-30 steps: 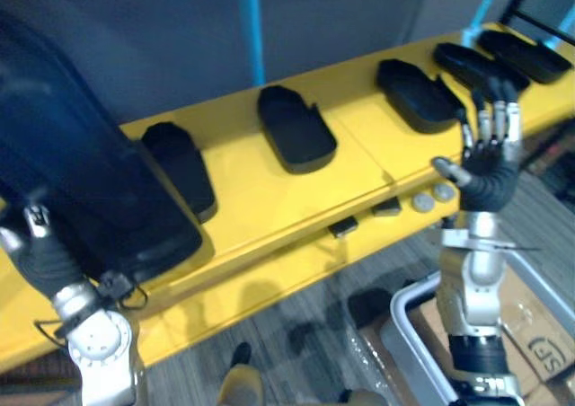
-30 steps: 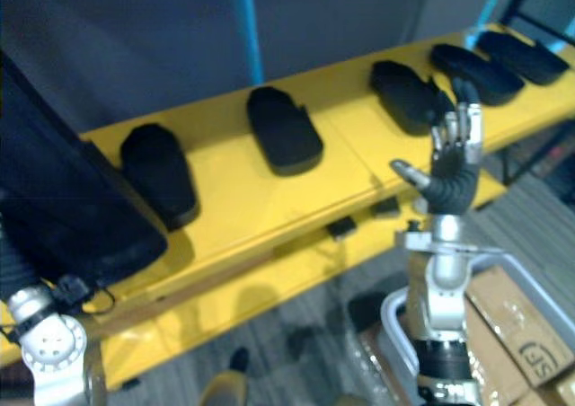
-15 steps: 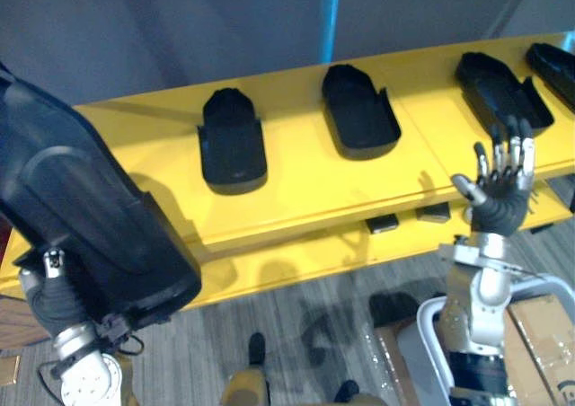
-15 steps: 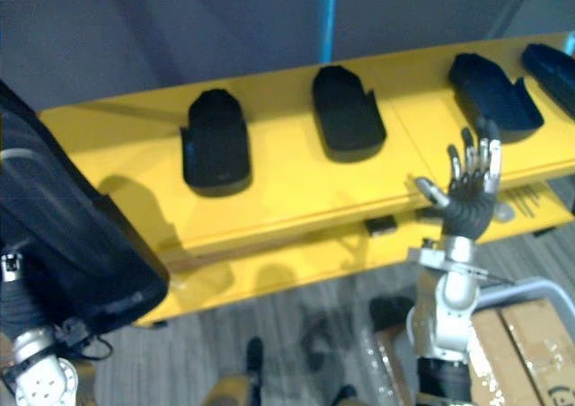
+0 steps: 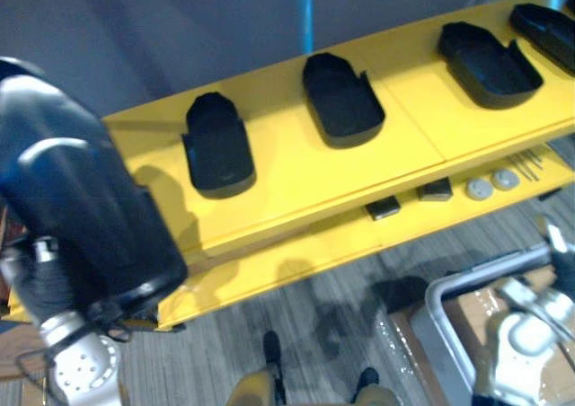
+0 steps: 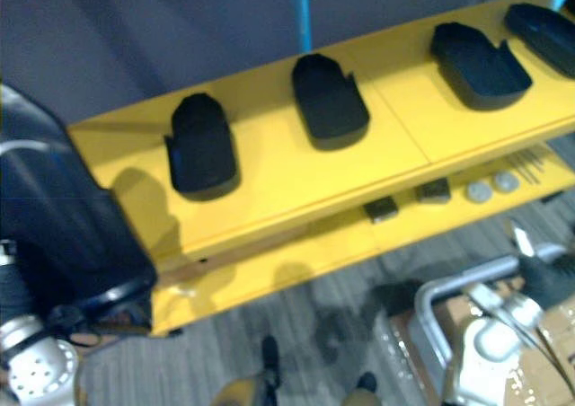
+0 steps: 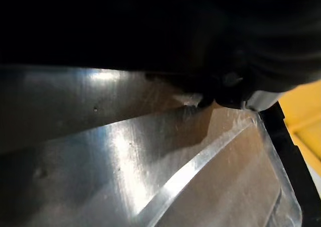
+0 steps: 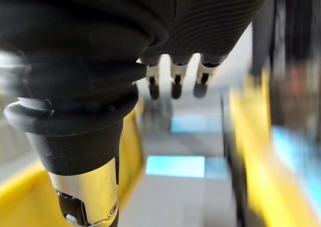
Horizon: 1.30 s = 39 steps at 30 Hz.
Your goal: Walk over and take plastic housings, then place them on the shelf
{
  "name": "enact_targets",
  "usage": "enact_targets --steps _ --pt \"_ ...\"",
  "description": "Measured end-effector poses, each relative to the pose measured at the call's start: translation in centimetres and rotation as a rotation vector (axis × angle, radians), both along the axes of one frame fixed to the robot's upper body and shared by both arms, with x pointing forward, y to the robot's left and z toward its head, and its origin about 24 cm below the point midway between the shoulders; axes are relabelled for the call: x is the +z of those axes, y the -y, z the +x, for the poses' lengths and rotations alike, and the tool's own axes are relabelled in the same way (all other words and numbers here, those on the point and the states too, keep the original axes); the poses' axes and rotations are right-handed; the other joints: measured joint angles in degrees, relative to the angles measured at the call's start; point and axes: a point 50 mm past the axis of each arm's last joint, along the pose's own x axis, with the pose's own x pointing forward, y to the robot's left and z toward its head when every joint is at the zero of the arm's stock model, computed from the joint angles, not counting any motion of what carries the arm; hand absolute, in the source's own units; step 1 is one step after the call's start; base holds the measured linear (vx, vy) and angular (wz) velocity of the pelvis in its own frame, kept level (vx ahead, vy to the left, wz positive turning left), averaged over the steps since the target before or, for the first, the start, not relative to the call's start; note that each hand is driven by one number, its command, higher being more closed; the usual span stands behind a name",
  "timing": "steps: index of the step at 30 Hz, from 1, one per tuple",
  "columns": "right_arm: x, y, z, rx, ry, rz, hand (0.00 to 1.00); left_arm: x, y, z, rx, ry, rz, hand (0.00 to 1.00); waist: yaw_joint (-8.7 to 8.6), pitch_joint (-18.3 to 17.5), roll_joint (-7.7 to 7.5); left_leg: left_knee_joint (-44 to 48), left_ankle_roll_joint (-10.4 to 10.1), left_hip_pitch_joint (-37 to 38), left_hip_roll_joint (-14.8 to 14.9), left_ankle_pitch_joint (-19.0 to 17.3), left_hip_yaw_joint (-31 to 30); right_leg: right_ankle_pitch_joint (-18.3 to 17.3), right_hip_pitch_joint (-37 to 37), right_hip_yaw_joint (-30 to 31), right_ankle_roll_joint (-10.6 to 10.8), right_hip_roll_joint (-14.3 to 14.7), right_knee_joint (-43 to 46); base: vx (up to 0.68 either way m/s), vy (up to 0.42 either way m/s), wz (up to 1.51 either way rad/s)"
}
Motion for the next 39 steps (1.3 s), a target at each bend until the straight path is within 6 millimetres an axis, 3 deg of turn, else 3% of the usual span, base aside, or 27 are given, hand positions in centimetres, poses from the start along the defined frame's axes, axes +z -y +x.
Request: enact_targets --steps 4,5,8,9,11,13,16,18,20,23,30,34,39 --pt "-4.0 1.2 -1.6 -0.015 -0.196 0.14 0.0 0.0 -1.2 0.3 0.027 -0.051 0.014 1.0 -0.94 0.0 0.15 0.0 -0.1 1.3 0.2 -0.1 1.5 -0.2 0.1 1.7 -0.3 0.0 0.4 0.02 -0.008 -0.23" --pt "-6.2 1.2 -1.9 0.022 -0.301 0.212 0.0 -0.1 -1.6 0.5 0.035 -0.064 0.009 1.0 -0.91 0.1 0.23 0.0 -0.2 1.6 0.4 -0.2 2.2 -0.4 -0.1 2.4 -0.4 0.0 0.8 -0.03 0.002 -0.2" --pt "-12.3 0.4 -3.0 0.161 -0.55 0.407 0.0 -0.4 -3.1 1.1 0.062 -0.121 0.002 1.0 -0.95 0.1 0.94 0.0 -0.3 1.5 0.6 -0.9 2.6 -1.6 -1.4 2.9 -0.6 -0.2 2.8 -0.05 0.002 -0.08" --pt "-13.5 0.1 -3.3 0.195 -0.593 0.448 0.0 -0.6 -3.6 1.3 0.066 -0.14 -0.005 1.0 -0.88 0.1 1.06 0.0 -0.1 1.4 0.6 -1.1 2.7 -1.8 -1.7 3.0 -0.7 -0.3 3.3 -0.05 -0.002 -0.04" --pt "-17.1 -1.4 -4.2 0.318 -0.741 0.566 0.0 -1.2 -6.0 2.1 0.099 -0.236 -0.019 1.0 -0.49 0.1 1.32 0.0 -0.2 1.4 0.9 -1.2 4.2 -2.2 -2.8 4.0 -0.6 -0.3 4.2 -0.03 -0.002 -0.16" --pt "-18.6 -2.3 -4.6 0.392 -0.808 0.616 0.0 -1.3 -7.9 3.1 0.128 -0.3 -0.03 1.0 -0.46 0.1 1.45 0.0 -0.2 0.5 0.9 -1.2 4.3 -2.3 -3.5 4.1 -0.6 -0.3 4.2 -0.03 0.002 -0.06" --pt "-19.6 -2.7 -4.9 0.443 -0.872 0.64 0.0 -0.2 -10.7 4.9 0.165 -0.33 -0.062 1.0 -0.31 0.5 0.75 0.0 -0.2 -0.4 0.9 -1.1 4.9 -2.3 -4.9 4.3 -0.6 -0.4 4.6 0.02 0.002 0.01" --pt "-20.3 -2.5 -5.6 0.431 -0.913 0.663 0.0 1.6 -12.6 6.0 0.198 -0.333 -0.069 1.0 -0.33 1.2 -0.54 0.0 -0.2 -0.5 0.8 -0.4 4.9 -2.1 -5.2 4.5 -0.3 -0.5 5.2 0.06 0.0 0.01" --pt "-20.7 -2.4 -6.1 0.42 -0.936 0.682 0.0 3.0 -13.4 6.4 0.212 -0.34 -0.039 1.0 -0.29 1.1 -1.63 0.3 -0.2 -0.6 0.7 -0.3 5.0 -2.2 -5.5 5.8 -0.4 -0.5 5.3 0.09 -0.001 -0.03" --pt "-21.2 -2.1 -6.9 0.404 -0.968 0.701 0.0 5.0 -14.7 7.1 0.189 -0.354 -0.038 1.0 -0.01 1.1 -1.92 0.3 -0.3 -0.5 0.7 -0.3 5.1 -2.3 -5.6 7.0 -0.7 -0.3 5.3 0.07 -0.004 -0.01" --pt "-21.1 -2.0 -5.0 0.462 -0.952 0.692 0.0 7.8 -14.4 10.5 -0.004 -0.355 -0.081 1.0 0.29 3.5 -3.2 0.3 -0.6 -0.8 1.2 0.0 5.6 -3.6 -7.1 8.8 -1.0 0.2 6.6 -0.05 -0.01 -0.05" --pt "-20.9 -3.0 -2.9 0.53 -0.925 0.678 0.0 9.6 -14.6 11.7 -0.077 -0.372 -0.099 1.0 -0.31 7.4 -5.95 0.4 -0.6 -2.9 2.2 0.9 5.7 -3.2 -9.9 9.7 -1.2 1.2 7.4 -0.09 -0.012 -0.06" --pt "-21.0 -3.1 -3.0 0.526 -0.919 0.695 0.0 9.3 -14.6 12.4 -0.139 -0.464 -0.154 1.0 -0.29 9.5 -7.18 0.4 -0.5 -3.6 2.2 1.2 5.8 -2.3 -10.8 12.4 -0.9 1.7 7.3 0.03 -0.001 -0.04"
